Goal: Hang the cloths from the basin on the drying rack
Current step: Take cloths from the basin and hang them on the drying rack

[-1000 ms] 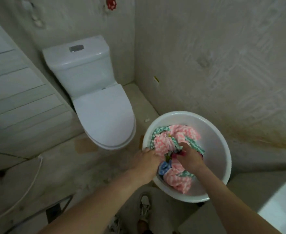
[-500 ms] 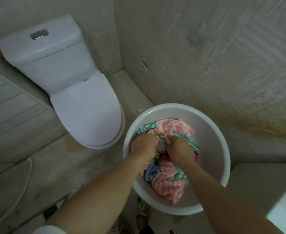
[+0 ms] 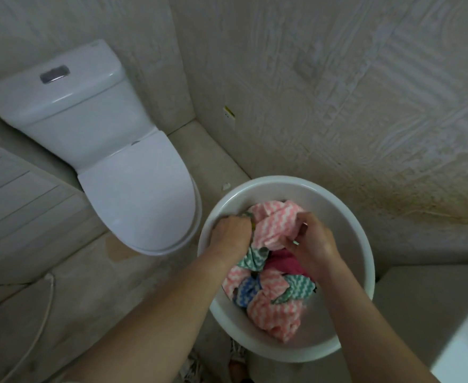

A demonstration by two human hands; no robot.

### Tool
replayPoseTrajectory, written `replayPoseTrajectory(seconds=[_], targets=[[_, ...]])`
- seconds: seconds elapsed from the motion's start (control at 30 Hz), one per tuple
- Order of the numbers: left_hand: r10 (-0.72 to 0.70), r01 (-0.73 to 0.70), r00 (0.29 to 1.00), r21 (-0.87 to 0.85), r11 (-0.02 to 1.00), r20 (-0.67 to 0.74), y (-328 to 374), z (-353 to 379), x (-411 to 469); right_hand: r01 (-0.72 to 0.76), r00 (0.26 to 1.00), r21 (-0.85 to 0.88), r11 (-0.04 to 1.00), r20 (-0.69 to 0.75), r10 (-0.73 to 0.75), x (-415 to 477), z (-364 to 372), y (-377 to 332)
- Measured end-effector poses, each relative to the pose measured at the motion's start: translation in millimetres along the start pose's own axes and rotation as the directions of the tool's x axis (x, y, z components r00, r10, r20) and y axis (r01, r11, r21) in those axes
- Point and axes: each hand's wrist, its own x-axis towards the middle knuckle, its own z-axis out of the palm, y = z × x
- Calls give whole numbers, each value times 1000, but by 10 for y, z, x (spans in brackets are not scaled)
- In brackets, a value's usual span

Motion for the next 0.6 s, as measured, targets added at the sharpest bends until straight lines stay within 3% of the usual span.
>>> replayPoseTrajectory(seconds=[0.1,0.27,0.37,0.43,0.5,0.6], targets=[[-79,80,996,-34,996,30,17,-56,-49,-13,998,-141,990,66,23,-4,-75,54],[-173,193,978,-183,964,119,-54,-233,-232,217,961,-455,864,254,-108,-78,-114,66],[-228,229,972,-417,879,54,-96,-404,-429,277,932,-512,813,349,-98,-216,7,-2],[-233,185,972,-673,716,18,-115,-535,-583,307,899,-533,789,435,-56,-323,62,-81],[-176,112,984,-872,477,30,-120,-677,-717,339,859,-558,757,512,-7,-371,102,-155],[-103,67,993,-983,172,50,-126,-849,-918,226,809,-480,848,577,110,-469,171,-261]])
